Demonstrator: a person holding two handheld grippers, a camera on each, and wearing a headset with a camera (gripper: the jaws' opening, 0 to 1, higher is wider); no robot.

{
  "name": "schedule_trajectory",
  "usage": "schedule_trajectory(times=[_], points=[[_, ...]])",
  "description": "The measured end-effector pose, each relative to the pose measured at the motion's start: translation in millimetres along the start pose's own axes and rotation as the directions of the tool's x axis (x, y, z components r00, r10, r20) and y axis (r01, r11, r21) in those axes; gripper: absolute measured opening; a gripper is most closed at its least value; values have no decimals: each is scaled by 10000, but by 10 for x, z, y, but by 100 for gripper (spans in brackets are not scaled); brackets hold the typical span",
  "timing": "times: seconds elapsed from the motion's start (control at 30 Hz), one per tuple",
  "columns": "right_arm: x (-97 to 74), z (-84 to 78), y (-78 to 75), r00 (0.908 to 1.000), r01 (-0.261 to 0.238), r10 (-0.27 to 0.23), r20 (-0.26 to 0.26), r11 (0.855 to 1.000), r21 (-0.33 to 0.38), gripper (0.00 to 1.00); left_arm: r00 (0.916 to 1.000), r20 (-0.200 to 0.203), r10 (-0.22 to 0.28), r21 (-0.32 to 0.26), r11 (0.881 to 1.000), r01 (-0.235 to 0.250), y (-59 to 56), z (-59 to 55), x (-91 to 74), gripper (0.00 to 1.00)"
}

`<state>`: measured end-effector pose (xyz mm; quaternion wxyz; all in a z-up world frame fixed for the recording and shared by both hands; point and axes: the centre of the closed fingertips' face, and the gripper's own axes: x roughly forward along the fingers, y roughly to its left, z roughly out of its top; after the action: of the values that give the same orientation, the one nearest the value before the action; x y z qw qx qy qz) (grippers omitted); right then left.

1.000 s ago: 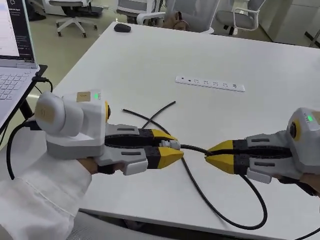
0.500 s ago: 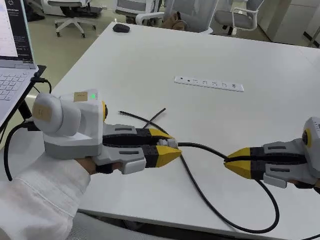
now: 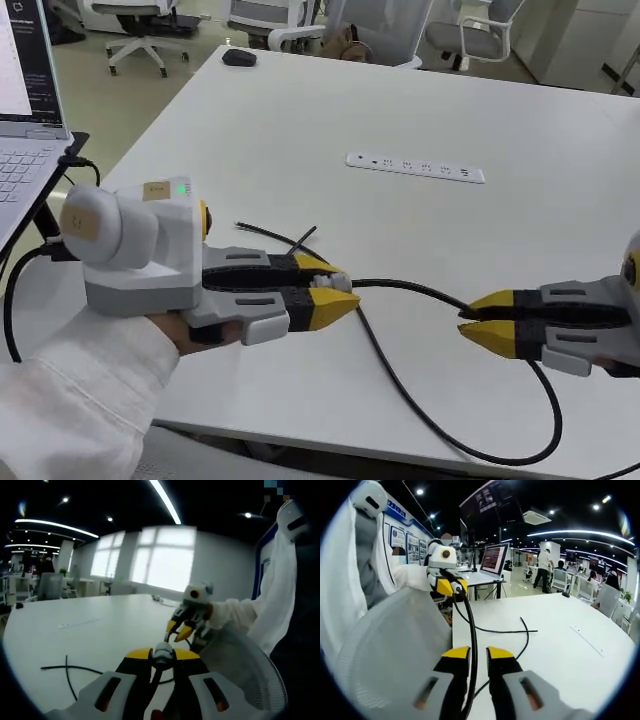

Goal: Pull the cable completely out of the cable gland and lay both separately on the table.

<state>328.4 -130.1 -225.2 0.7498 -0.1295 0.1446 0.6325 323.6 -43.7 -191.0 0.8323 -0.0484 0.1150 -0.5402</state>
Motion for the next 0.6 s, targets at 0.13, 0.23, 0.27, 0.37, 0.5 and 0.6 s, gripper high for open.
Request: schedule_trajectory(times=[0.13, 0.23, 0.27, 0.37, 0.5, 0.6], points=[[84, 293, 68, 9982, -309, 337, 488, 9978, -587, 18, 9996, -293, 12, 65, 10000, -10, -8, -53, 16, 17], [176, 498, 142, 9935, -752, 829, 783, 9925, -962, 18, 9997, -239, -66, 54, 10000, 67, -22, -43, 19, 17], [206, 538, 165, 9924, -877, 968, 762, 9895, -1150, 17, 9997, -247, -85, 56, 9999, 87, -26, -44, 20, 17], [325, 621, 229, 9887, -1313, 1408, 506, 9787, -1581, 16, 9994, -336, -92, 182, 9998, 98, -31, -59, 23, 17], [460, 607, 256, 9840, -1677, 1754, 316, 9711, -1699, 13, 9995, -293, -129, 181, 9997, 134, -40, -49, 23, 17], [521, 583, 290, 9793, -1947, 2014, 202, 9646, -1776, 10, 9995, -291, -88, 183, 9998, 93, -33, -48, 18, 17]])
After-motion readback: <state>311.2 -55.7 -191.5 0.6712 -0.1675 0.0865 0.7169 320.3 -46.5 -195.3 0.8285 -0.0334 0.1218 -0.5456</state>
